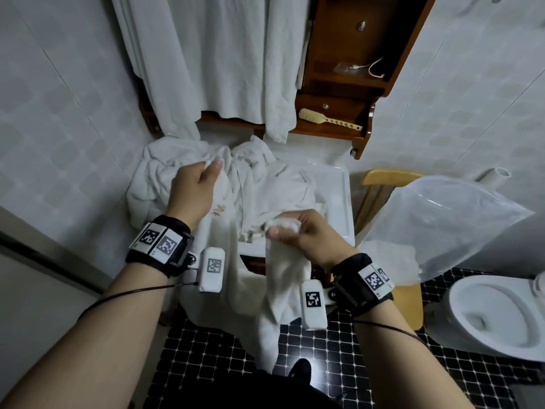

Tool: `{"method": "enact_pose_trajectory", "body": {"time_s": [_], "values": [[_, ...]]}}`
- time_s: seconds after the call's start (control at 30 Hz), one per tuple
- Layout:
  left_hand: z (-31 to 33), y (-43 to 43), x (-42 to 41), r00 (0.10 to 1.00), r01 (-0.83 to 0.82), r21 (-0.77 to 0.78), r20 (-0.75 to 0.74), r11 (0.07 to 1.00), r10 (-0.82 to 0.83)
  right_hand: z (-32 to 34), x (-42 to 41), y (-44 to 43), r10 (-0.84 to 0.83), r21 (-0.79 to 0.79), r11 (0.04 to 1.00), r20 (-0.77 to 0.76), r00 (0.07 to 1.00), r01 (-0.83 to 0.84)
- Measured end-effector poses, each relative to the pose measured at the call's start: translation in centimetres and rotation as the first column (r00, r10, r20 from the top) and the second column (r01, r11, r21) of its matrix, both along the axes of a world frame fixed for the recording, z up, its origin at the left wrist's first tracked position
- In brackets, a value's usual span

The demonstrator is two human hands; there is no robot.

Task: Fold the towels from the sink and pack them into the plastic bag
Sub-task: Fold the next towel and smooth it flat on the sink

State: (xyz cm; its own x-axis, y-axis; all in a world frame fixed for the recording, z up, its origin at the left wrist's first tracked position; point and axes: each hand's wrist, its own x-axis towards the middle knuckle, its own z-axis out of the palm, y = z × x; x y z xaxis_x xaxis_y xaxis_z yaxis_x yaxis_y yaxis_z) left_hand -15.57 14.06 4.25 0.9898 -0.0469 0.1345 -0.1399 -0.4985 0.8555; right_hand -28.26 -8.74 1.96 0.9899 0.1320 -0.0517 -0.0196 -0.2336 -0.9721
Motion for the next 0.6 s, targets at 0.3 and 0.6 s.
{"method": "enact_pose_trajectory", "body": {"time_s": [0.3,0.6], "values": [[-1.8,-0.4,-1.5,0.892,0.369,-0.151,-0.220,0.917,-0.395,1.8,0.8,3.8,0.087,0.086,0.992,0.065,0.994,-0.093],[-1.4,-1.4,-3.7,0.769,0.330,-0.442,-0.386,0.834,-0.509,0.7,3.3,3.8,-0.293,-0.119,0.941,0.188,0.938,0.318]]}}
